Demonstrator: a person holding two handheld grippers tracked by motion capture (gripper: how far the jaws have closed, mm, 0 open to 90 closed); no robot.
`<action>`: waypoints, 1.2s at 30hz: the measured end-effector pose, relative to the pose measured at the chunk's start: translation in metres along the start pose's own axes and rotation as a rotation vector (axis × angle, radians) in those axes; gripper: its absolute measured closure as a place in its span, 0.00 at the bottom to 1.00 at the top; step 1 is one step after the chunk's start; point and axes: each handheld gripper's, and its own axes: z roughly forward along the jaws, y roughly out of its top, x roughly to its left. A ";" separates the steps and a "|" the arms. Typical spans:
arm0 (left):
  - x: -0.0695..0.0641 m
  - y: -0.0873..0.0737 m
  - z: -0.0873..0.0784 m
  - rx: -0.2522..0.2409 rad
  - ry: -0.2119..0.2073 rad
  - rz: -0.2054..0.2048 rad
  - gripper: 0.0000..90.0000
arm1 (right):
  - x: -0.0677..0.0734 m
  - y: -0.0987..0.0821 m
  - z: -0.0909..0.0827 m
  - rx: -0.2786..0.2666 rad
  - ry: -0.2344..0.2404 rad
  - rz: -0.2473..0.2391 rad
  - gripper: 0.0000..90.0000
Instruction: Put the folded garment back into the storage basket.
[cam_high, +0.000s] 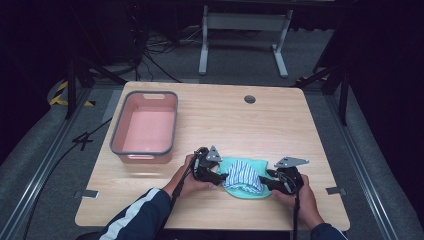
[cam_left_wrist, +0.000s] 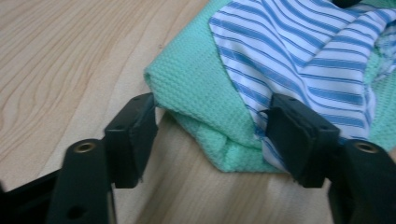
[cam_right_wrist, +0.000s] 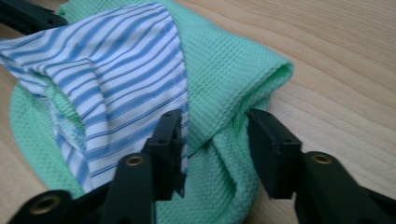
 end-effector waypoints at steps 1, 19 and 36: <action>-0.001 0.001 0.000 0.001 -0.007 0.003 0.44 | 0.000 0.000 0.000 0.000 0.008 0.001 0.72; -0.010 0.008 -0.004 0.037 -0.064 0.058 0.90 | 0.010 0.000 -0.004 -0.007 0.018 -0.050 0.94; -0.014 0.023 -0.021 0.010 -0.067 0.063 0.91 | 0.010 0.012 -0.027 -0.058 0.016 -0.067 0.94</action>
